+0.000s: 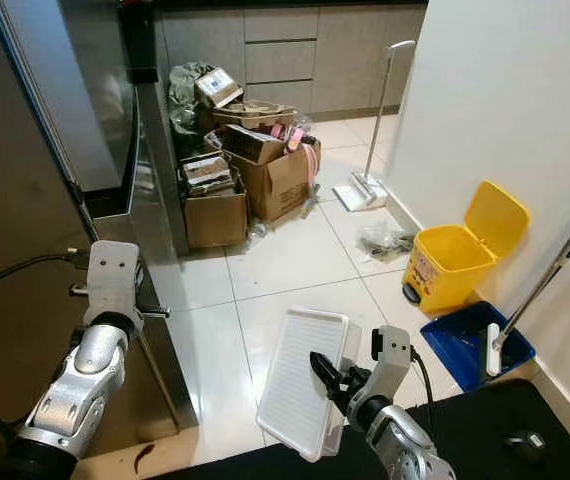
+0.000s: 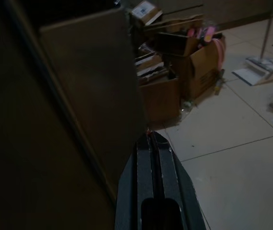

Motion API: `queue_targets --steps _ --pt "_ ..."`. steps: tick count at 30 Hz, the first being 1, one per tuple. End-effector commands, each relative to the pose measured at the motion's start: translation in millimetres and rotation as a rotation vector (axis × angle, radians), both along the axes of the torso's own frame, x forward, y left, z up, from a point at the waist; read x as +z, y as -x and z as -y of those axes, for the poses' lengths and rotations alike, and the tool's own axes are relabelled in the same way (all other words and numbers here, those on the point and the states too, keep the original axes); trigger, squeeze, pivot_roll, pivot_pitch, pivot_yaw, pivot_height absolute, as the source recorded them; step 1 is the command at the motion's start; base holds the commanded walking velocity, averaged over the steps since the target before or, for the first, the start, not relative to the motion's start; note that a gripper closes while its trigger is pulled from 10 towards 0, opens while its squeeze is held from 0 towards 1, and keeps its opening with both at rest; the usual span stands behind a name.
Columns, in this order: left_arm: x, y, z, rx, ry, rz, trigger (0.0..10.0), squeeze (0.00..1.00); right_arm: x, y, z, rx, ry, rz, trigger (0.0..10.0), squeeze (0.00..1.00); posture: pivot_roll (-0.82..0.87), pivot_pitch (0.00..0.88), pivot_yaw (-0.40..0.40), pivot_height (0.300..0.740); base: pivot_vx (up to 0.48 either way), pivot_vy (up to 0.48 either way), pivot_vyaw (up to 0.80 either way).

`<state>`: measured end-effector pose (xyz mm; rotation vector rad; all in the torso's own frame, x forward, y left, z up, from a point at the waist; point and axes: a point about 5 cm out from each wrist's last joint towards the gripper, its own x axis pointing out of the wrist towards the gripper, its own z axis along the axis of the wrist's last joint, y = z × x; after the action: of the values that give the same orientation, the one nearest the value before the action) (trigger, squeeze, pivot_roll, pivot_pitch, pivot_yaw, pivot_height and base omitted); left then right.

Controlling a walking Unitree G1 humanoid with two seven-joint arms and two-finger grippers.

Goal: Restocking fridge

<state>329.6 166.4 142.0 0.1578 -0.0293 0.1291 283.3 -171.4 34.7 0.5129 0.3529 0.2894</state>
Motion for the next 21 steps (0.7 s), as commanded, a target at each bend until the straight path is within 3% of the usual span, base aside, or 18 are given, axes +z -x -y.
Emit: queue_targets --steps 1,7,21 --pt "5 -8.9 -2.9 0.08 0.017 0.015 10.0 0.0 4 -2.9 0.9 0.002 0.007 0.031 10.0 0.0 -0.09 0.068 -0.006 0.74 0.0 0.0 0.0" --pt "16 -15.8 -21.6 0.183 0.032 0.049 10.0 0.0 6 -3.0 1.5 0.002 0.006 0.046 10.0 0.0 -0.1 0.068 0.0 0.74 0.0 0.0 0.0" --pt "18 -19.7 -37.0 0.264 -0.015 0.065 10.0 0.0 5 -2.7 3.7 0.004 0.009 0.047 10.0 0.0 -0.1 0.073 -0.002 0.74 0.0 0.0 0.0"
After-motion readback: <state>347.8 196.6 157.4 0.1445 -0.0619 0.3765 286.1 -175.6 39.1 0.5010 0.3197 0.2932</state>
